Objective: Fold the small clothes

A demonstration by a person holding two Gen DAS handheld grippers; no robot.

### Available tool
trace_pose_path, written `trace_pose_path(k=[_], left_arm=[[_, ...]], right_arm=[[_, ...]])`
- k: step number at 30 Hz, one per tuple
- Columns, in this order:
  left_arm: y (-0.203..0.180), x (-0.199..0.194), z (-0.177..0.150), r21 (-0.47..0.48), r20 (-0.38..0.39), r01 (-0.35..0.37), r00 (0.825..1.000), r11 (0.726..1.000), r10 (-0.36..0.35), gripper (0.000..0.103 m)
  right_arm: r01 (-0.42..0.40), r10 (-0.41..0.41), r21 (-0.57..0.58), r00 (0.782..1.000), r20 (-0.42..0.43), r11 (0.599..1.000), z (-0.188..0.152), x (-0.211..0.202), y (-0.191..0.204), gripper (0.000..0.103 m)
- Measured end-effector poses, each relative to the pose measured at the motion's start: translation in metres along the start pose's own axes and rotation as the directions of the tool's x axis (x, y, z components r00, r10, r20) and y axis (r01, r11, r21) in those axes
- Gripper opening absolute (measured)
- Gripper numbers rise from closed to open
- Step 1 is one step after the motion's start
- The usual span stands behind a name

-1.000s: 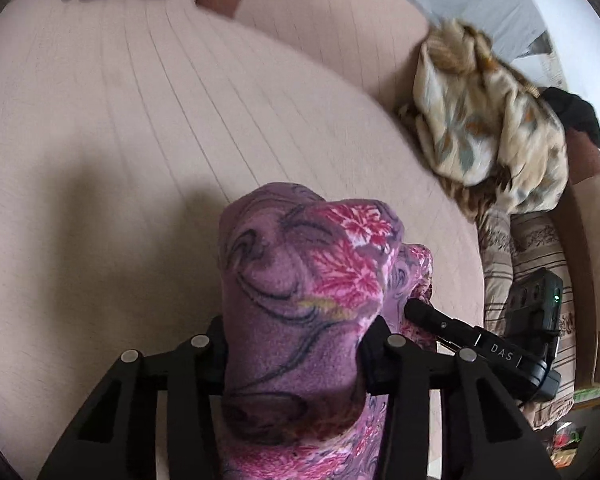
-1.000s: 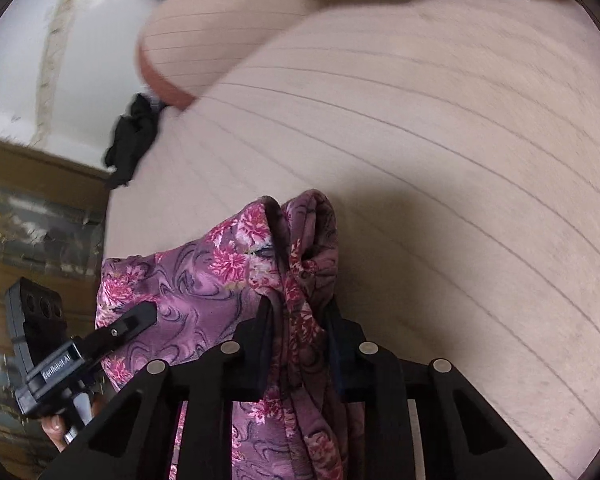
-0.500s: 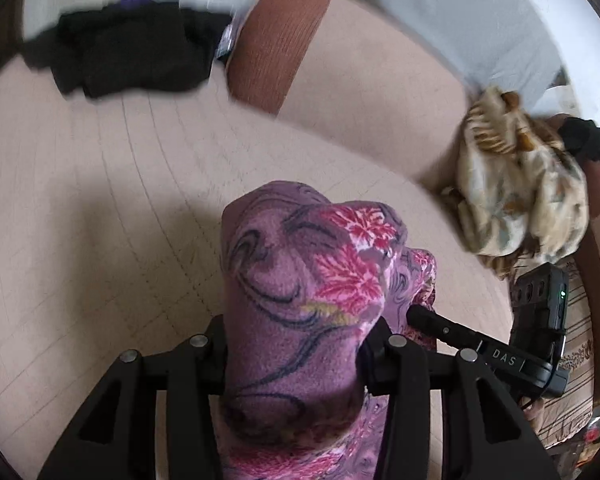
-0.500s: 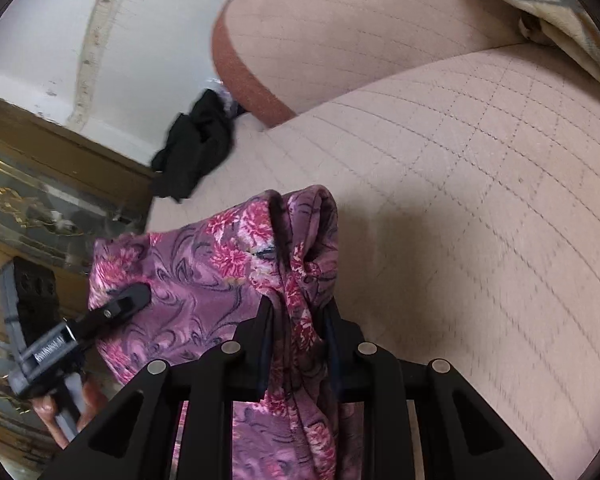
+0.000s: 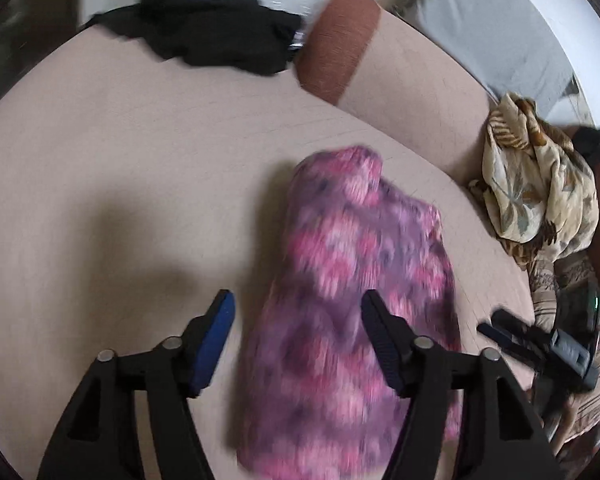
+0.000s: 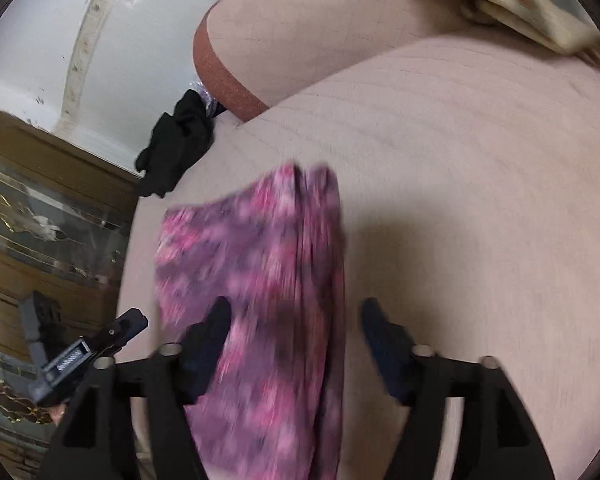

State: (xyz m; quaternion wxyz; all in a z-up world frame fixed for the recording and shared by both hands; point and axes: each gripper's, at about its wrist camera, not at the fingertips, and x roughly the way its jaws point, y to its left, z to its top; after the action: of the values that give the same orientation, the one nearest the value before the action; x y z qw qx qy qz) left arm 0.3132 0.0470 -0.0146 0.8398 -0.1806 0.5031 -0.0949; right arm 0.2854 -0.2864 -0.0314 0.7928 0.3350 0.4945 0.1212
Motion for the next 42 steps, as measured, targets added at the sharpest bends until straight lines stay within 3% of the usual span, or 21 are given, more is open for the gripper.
trace_pose_path(k=[3,6,11,12,14,15,16,17,20,22,25,27,30,33,34,36,38,40,42], left_arm=[[0.01,0.0,-0.032,-0.062,-0.058,0.048,0.997,0.997,-0.052,0.068],[0.003,0.007,-0.045,-0.024,-0.094,0.035,0.995,0.999,-0.037,0.068],[0.024,0.016,-0.065,-0.083,-0.132,-0.005,0.991,0.996,-0.006,0.068],[0.028,0.024,-0.071,-0.096,-0.163,-0.007,0.987,0.995,-0.008,0.068],[0.031,0.025,-0.077,-0.086,-0.161,0.0,0.987,0.996,-0.014,0.067],[0.028,0.021,-0.078,-0.061,-0.153,0.001,0.988,0.998,-0.01,0.056],[0.027,0.02,-0.078,-0.056,-0.161,0.018,0.987,0.998,-0.026,0.026],[0.027,0.022,-0.078,-0.061,-0.189,0.032,0.981,0.998,-0.043,0.016],[0.026,0.014,-0.074,-0.043,-0.23,0.024,0.973,0.999,-0.033,0.012],[0.019,0.018,-0.074,0.012,-0.244,-0.016,0.97,1.0,0.018,0.012],[0.014,0.029,-0.073,0.05,-0.264,-0.061,0.962,0.997,0.072,0.012],[0.015,0.03,-0.072,0.041,-0.271,-0.059,0.96,0.997,0.068,0.013],[0.013,0.028,-0.072,0.055,-0.267,-0.062,0.961,0.997,0.075,0.014],[0.003,0.024,-0.07,0.11,-0.236,-0.095,0.964,0.989,0.119,0.027],[-0.003,0.022,-0.068,0.113,-0.226,-0.102,0.966,0.988,0.126,0.038],[-0.01,0.014,-0.063,0.121,-0.187,-0.092,0.976,0.988,0.113,0.042],[-0.016,-0.001,-0.054,0.124,-0.126,-0.077,0.988,0.989,0.093,0.052],[-0.024,-0.011,-0.035,0.131,-0.086,-0.052,0.994,0.99,0.064,0.072],[-0.033,-0.011,-0.009,0.132,-0.09,-0.052,0.994,0.99,0.064,0.074]], right_arm=[[-0.034,0.033,0.046,0.999,0.022,0.998,-0.048,-0.026,-0.009,0.075],[-0.011,0.01,0.051,1.0,0.025,0.999,-0.073,-0.036,-0.02,0.074],[-0.085,0.086,0.039,0.996,-0.035,0.996,-0.077,-0.02,-0.015,0.054],[-0.076,0.079,0.039,0.995,-0.064,0.996,-0.08,-0.01,-0.012,0.051],[-0.024,0.029,0.043,0.992,-0.122,0.999,-0.091,0.005,-0.013,0.034],[-0.017,0.025,0.051,0.989,-0.143,0.999,-0.096,0.011,-0.015,0.03],[-0.018,0.028,0.057,0.986,-0.165,0.998,-0.1,0.017,-0.017,0.021],[-0.009,0.019,0.055,0.982,-0.186,0.998,-0.102,0.021,-0.018,0.012],[0.027,-0.023,0.017,0.974,-0.226,0.999,-0.102,0.02,-0.012,0.008],[0.06,-0.07,-0.056,0.975,-0.212,0.997,-0.103,0.014,-0.002,0.007],[0.062,-0.066,-0.024,0.962,-0.264,0.998,-0.107,0.034,-0.017,0.006],[0.033,-0.031,0.002,0.96,-0.277,0.999,-0.101,0.032,-0.021,0.005],[0.041,-0.044,-0.015,0.958,-0.282,0.999,-0.1,0.031,-0.022,0.006],[0.05,-0.065,-0.061,0.956,-0.285,0.997,-0.1,0.03,-0.014,0.011],[0.044,-0.06,-0.06,0.957,-0.285,0.997,-0.1,0.032,-0.012,0.018],[0.012,-0.024,-0.047,0.962,-0.273,0.999,-0.1,0.03,-0.007,0.033],[0.019,-0.035,-0.072,0.974,-0.225,0.997,-0.099,0.021,0.004,0.052],[0.035,-0.052,-0.109,0.987,-0.15,0.993,-0.089,0.002,0.014,0.062],[0.02,-0.028,-0.102,0.997,-0.075,0.995,-0.07,-0.015,0.023,0.062]])
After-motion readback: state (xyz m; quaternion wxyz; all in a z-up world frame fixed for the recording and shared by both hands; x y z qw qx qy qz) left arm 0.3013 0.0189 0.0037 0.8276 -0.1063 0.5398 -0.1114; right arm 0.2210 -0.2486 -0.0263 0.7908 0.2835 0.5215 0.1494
